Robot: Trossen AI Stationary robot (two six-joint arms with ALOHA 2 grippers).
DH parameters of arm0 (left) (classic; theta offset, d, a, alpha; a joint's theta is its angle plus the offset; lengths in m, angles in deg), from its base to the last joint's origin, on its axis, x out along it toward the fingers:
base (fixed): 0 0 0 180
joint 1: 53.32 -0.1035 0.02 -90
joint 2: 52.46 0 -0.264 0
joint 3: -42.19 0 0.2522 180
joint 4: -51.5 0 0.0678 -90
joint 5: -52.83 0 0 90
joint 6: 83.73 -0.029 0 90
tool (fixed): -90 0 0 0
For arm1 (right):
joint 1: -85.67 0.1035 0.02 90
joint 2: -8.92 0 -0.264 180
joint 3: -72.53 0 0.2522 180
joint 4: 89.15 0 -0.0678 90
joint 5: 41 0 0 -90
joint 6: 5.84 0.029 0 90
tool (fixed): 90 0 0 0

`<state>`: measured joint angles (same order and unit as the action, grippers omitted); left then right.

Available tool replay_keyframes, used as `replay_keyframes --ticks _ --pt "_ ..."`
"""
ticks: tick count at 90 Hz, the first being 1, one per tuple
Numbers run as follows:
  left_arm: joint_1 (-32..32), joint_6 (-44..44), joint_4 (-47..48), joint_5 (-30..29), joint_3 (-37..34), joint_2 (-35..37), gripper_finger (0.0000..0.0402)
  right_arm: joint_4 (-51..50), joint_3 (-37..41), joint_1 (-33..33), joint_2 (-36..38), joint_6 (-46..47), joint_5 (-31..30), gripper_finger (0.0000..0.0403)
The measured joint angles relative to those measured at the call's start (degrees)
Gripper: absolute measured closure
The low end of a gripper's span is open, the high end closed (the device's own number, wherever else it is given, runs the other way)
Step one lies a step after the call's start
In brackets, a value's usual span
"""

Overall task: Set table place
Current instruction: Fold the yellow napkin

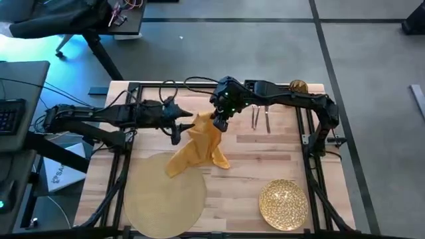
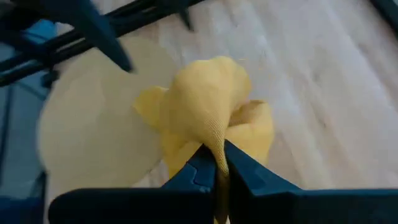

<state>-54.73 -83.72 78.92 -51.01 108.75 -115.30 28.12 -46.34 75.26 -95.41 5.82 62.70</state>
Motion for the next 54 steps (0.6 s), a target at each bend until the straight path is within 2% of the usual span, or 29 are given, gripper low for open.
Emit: replay_keyframes --ticks 19,34,44,54 --pt "0.06 -3.77 -10.22 -1.49 0.04 -6.14 0.0202 0.11 -0.57 -0.09 0.07 1.42 1.88 0.0403" --pt "1.54 -7.84 -10.86 -3.78 1.54 -9.17 0.0214 -0.08 -0.58 -0.09 0.07 2.49 2.05 0.0403" --pt "1.97 -10.18 -11.24 -2.29 4.10 -10.44 0.0244 -0.11 -0.58 -0.07 0.07 2.91 2.37 0.0403" --pt "1.82 -9.74 -8.17 -1.95 6.08 -11.83 0.0301 -0.22 -0.58 -0.07 0.07 2.91 2.60 0.0403"
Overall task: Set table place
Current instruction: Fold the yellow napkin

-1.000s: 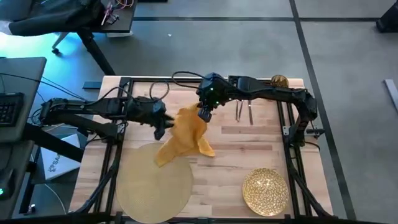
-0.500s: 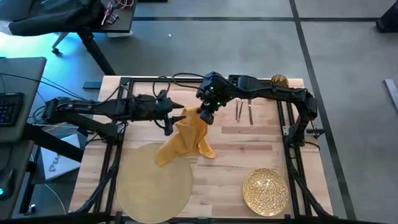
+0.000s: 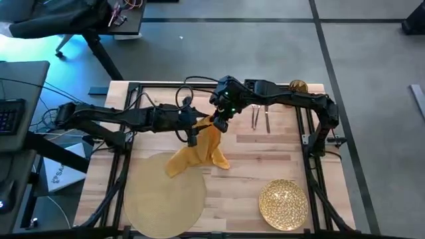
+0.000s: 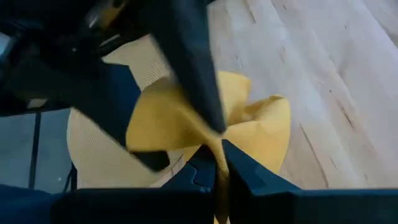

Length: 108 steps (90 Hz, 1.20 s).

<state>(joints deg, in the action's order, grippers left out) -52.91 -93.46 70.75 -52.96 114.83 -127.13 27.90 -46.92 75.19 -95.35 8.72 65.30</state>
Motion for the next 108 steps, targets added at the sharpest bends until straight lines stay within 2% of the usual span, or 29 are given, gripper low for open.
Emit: replay_keyframes --ticks 10,15,23,32,42,53,63,72,87,92,103,108 --pt "-0.05 0.05 1.38 -0.14 1.24 -0.17 0.0372 0.10 0.00 0.00 0.00 0.00 0.05 0.0403" --pt "-0.03 0.06 1.83 -0.24 1.69 -0.15 0.0391 0.06 0.00 0.00 0.00 0.00 0.20 0.0403" --pt "-0.01 0.09 4.71 -0.91 3.32 -0.15 0.0392 -1.17 -0.15 -0.04 0.03 0.20 0.13 0.0400" --pt "-0.01 0.09 7.47 -1.43 5.23 -0.03 0.0398 -8.95 -2.41 -1.46 0.13 0.96 -0.90 0.0382" --pt "-0.01 1.45 8.87 -2.39 6.64 -0.07 0.0400 -16.28 -6.83 -3.23 0.69 0.11 -3.60 0.0337" --pt "-0.42 4.42 10.34 -6.82 9.67 0.00 0.0401 -21.28 -8.35 -2.71 1.46 -1.95 -5.60 0.0275" --pt "-1.66 4.76 10.95 -7.87 13.52 0.44 0.0401 -19.95 -3.15 0.69 2.29 -4.05 -5.73 0.0225" --pt "-3.11 4.60 13.95 -7.97 18.14 0.42 0.0401 -14.90 3.31 4.07 3.03 -2.83 -5.68 0.0192" --pt "-4.77 2.39 18.79 -7.94 25.32 0.48 0.0401 -0.49 14.49 8.88 5.22 2.84 -5.80 0.0171" --pt "-5.05 1.40 20.40 -7.96 27.09 0.44 0.0401 3.45 17.78 10.39 5.77 4.66 -8.04 0.0171" --pt "-5.08 0.60 22.85 -8.08 28.96 0.47 0.0401 7.56 24.45 12.99 5.68 9.20 -19.79 0.0178" --pt "-5.06 0.66 23.53 -7.69 29.00 0.48 0.0401 11.68 27.78 13.25 5.68 10.51 -22.82 0.0183"
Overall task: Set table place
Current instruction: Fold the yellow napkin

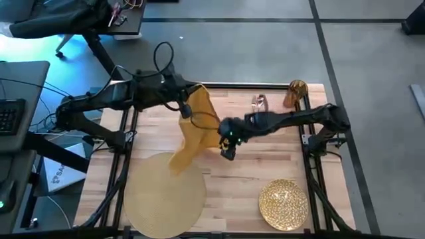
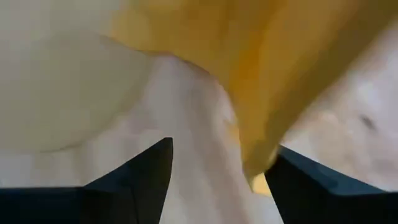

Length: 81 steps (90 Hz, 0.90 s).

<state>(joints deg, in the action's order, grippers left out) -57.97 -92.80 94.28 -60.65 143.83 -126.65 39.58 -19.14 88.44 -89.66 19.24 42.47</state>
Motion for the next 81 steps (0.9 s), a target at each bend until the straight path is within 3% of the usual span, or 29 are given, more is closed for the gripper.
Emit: replay_keyframes --ticks 15,29,37,55,68,81 --pt "0.73 1.19 1.37 2.20 -0.04 -0.04 0.0401 14.85 9.49 -1.76 0.02 1.69 -1.55 0.0217" --pt "1.45 1.30 1.55 2.09 0.48 -0.06 0.0401 22.39 14.18 -5.10 0.00 1.94 -1.69 0.0333" --pt "1.45 1.33 1.20 1.94 1.73 0.00 0.0402 22.53 14.17 -6.87 0.10 -0.46 -1.67 0.0389" --pt "2.87 -0.25 5.12 1.77 8.57 -0.03 0.0402 8.98 8.01 -8.42 8.28 -5.07 0.87 0.0402" --pt "4.90 0.01 14.91 4.98 16.53 0.13 0.0401 -0.78 3.20 -7.96 17.49 -8.62 8.74 0.0403" --pt "6.25 8.66 23.70 16.94 23.66 0.19 0.0401 -5.00 0.63 -7.72 25.52 -4.55 25.49 0.0403"
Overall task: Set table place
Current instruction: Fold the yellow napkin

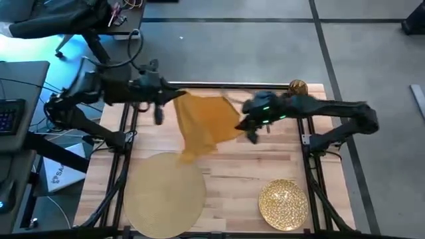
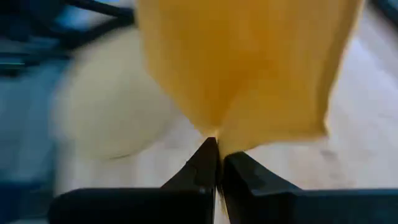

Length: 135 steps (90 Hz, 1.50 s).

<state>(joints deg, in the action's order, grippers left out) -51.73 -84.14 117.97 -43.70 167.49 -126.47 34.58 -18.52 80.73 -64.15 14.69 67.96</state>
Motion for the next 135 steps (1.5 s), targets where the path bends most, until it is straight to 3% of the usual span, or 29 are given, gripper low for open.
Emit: replay_keyframes --ticks 17,24,29,43,56,69,79,86,114,135 --pt "3.01 15.79 1.77 20.62 3.93 0.03 0.0401 6.57 -1.89 5.14 5.55 18.10 19.60 0.0403" --pt "4.03 18.85 1.50 22.75 4.12 0.04 0.0401 8.95 -5.20 6.60 6.39 23.91 24.59 0.0403" --pt "4.12 19.09 2.62 21.61 4.12 0.18 0.0401 7.66 -8.26 6.29 6.44 24.65 24.49 0.0403" --pt "1.21 16.17 8.50 9.44 3.41 -0.77 0.0401 -9.86 -15.27 -1.03 4.89 14.78 13.34 0.0403" --pt "-3.12 15.75 11.13 2.81 -2.83 -2.63 0.0401 -22.86 -12.03 -8.58 0.79 7.47 5.66 0.0403" --pt "-6.17 16.46 12.83 -7.80 -14.80 -4.21 0.0401 -22.24 -2.63 -13.43 -3.02 3.45 -6.14 0.0403" --pt "-9.42 19.62 11.52 -17.62 -24.74 -5.39 0.0401 -18.07 3.35 -17.21 -7.17 2.93 -18.55 0.0403" --pt "-12.09 21.17 8.99 -21.86 -30.25 -5.89 0.0401 -13.44 5.56 -19.23 -9.85 2.29 -23.54 0.0403" --pt "-21.75 12.16 -12.30 -24.67 -46.75 -6.54 0.0400 -1.89 6.04 -24.09 -20.82 -1.23 -29.29 0.0403" --pt "-28.70 10.70 -12.39 -21.32 -49.60 -7.38 0.0353 -2.42 6.08 -24.58 -21.89 0.05 -31.39 0.0382"
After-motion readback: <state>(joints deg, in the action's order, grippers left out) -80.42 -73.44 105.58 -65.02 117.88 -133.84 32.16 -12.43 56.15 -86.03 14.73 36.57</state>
